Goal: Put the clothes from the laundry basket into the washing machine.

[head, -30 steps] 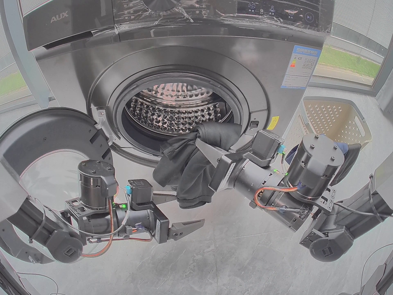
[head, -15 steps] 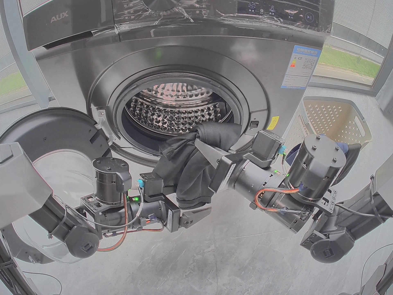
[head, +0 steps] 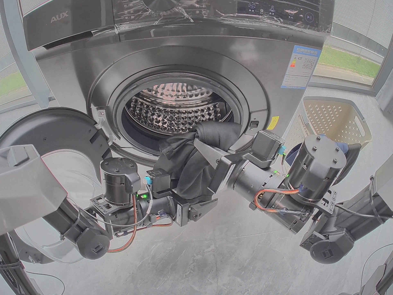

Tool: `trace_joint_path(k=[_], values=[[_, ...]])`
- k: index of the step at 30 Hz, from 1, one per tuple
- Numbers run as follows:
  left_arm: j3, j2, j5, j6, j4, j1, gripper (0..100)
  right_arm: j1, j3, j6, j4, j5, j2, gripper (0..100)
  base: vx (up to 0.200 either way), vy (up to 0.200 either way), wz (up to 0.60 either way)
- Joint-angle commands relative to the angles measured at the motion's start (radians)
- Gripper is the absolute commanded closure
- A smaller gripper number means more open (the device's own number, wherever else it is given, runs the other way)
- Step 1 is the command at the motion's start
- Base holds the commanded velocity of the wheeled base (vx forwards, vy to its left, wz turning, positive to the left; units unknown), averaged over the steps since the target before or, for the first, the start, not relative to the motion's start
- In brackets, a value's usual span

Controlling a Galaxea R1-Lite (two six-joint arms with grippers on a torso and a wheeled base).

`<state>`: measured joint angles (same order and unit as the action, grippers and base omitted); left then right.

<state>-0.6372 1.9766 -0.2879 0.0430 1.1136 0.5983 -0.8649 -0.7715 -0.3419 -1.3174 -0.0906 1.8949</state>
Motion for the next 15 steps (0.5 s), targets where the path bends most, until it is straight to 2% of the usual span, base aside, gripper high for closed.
trace_joint_path(k=[1,9,13,15], values=[[-0.002,0.025,0.012,0.002,0.009,0.0,100,-0.002,0.0,0.0,0.0,0.0,0.003,100,0.0,0.0,0.0],[0.01,0.008,0.015,0.002,0.032,0.008,100,-0.002,0.018,0.0,-0.002,0.0,0.0,100,0.0,0.0,0.0],[0.074,-0.055,0.013,0.002,0.057,0.052,100,0.003,0.037,0.001,-0.017,0.003,0.001,100,0.0,0.0,0.0],[0.131,-0.117,0.013,0.003,0.057,0.1,100,0.004,0.049,0.001,-0.017,0.006,0.003,100,0.0,0.0,0.0]])
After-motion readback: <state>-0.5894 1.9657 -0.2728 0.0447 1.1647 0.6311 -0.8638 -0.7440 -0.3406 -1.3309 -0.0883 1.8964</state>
